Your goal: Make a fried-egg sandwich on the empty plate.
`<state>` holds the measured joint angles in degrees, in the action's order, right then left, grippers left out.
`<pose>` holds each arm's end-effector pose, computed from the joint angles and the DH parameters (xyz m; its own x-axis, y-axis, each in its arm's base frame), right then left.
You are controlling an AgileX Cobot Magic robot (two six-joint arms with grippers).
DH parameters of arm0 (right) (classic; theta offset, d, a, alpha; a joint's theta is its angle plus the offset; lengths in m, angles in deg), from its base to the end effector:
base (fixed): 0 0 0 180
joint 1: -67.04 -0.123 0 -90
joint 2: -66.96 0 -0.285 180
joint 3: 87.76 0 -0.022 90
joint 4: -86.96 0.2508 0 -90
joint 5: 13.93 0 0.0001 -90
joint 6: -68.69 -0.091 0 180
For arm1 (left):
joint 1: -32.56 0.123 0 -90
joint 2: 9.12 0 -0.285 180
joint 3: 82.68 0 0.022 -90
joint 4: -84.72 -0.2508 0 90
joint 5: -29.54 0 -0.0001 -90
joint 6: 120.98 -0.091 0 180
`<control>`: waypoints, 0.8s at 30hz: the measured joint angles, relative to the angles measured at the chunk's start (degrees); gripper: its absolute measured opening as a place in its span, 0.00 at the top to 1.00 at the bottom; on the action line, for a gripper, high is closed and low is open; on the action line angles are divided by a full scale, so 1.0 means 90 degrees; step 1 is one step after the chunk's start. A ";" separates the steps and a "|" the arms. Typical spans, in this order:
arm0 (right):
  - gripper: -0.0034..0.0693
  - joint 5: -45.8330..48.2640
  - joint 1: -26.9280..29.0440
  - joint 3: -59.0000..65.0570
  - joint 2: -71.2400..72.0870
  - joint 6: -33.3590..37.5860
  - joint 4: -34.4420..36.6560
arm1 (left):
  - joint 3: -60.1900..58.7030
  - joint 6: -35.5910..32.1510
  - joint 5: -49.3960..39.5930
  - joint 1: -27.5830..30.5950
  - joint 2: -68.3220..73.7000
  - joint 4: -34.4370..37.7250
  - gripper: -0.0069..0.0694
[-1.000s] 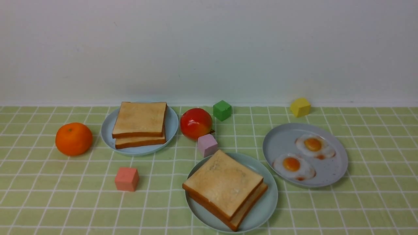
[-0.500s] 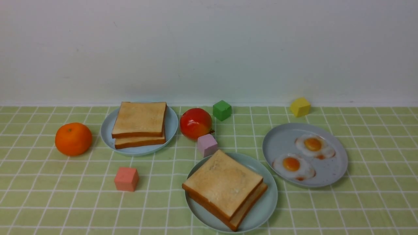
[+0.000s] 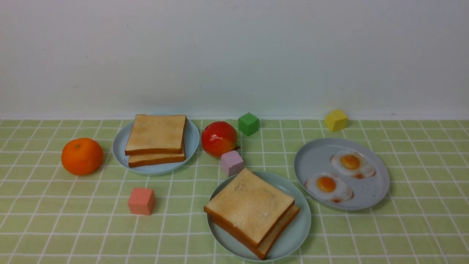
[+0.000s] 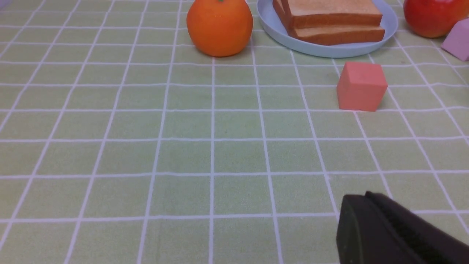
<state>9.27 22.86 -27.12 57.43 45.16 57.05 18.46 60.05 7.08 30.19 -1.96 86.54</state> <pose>0.0387 0.0127 0.2750 0.0342 -0.0702 -0.9969 -0.5414 0.8372 -0.0775 0.0521 -0.0033 0.1690 -0.3187 -0.0342 -0.9472 0.0378 0.9981 -0.0487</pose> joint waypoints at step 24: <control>0.80 -0.0012 0.3989 0.1930 0.0267 0.2614 0.3889 | -0.0002 0.0000 0.0006 0.0000 0.0000 -0.0002 0.89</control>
<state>9.17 58.76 -9.74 59.84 68.69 92.05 18.45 60.05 7.13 30.19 -1.96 86.51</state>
